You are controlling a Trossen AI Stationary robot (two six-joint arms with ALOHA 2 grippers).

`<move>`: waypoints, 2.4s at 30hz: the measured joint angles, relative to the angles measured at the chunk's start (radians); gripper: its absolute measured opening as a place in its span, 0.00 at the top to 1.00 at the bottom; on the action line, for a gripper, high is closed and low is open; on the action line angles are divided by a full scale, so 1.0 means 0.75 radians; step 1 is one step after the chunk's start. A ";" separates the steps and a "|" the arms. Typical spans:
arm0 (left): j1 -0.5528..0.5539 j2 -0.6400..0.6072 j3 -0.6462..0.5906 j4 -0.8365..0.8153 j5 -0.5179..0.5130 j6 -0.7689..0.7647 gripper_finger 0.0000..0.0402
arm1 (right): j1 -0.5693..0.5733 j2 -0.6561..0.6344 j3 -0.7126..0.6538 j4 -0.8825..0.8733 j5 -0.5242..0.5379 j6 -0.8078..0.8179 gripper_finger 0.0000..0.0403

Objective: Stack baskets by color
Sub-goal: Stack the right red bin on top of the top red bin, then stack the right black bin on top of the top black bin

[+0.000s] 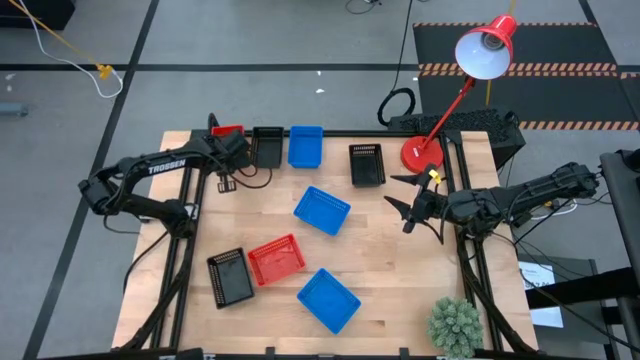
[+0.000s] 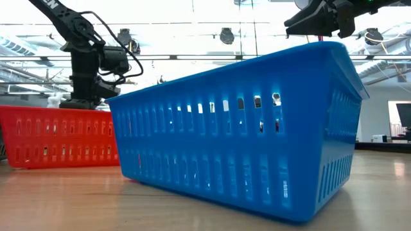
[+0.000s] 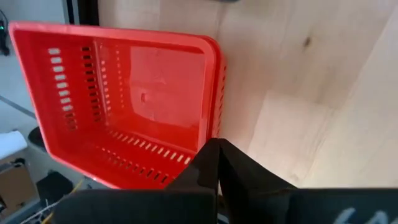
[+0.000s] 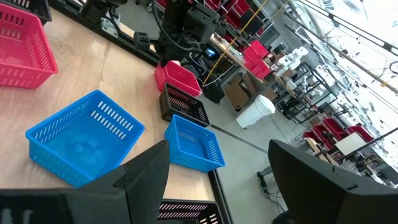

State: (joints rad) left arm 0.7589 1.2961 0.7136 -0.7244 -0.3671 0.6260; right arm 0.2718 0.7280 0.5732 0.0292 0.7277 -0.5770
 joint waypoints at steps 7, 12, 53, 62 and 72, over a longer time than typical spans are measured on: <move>-0.003 -0.001 0.000 -0.050 -0.093 -0.030 0.98 | 0.000 0.000 0.000 -0.003 0.000 0.011 0.34; -0.038 -0.039 0.000 -0.053 -0.097 -0.103 0.98 | -0.019 0.011 0.000 -0.004 0.000 0.046 0.34; -0.555 -0.499 0.000 0.302 0.245 -0.665 0.85 | -0.895 0.882 0.351 -0.548 -0.908 0.249 0.48; -0.559 -0.498 0.000 0.361 0.244 -0.647 0.75 | -0.966 0.882 0.349 -0.649 -0.908 0.147 0.57; -0.586 -0.498 0.000 0.387 0.244 -0.629 0.74 | -0.973 0.883 0.290 -0.581 -0.906 0.090 0.71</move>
State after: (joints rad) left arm 0.3196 0.9226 0.7136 -0.4340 -0.1840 0.1542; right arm -0.4580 1.3903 0.7906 -0.4065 0.0483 -0.5098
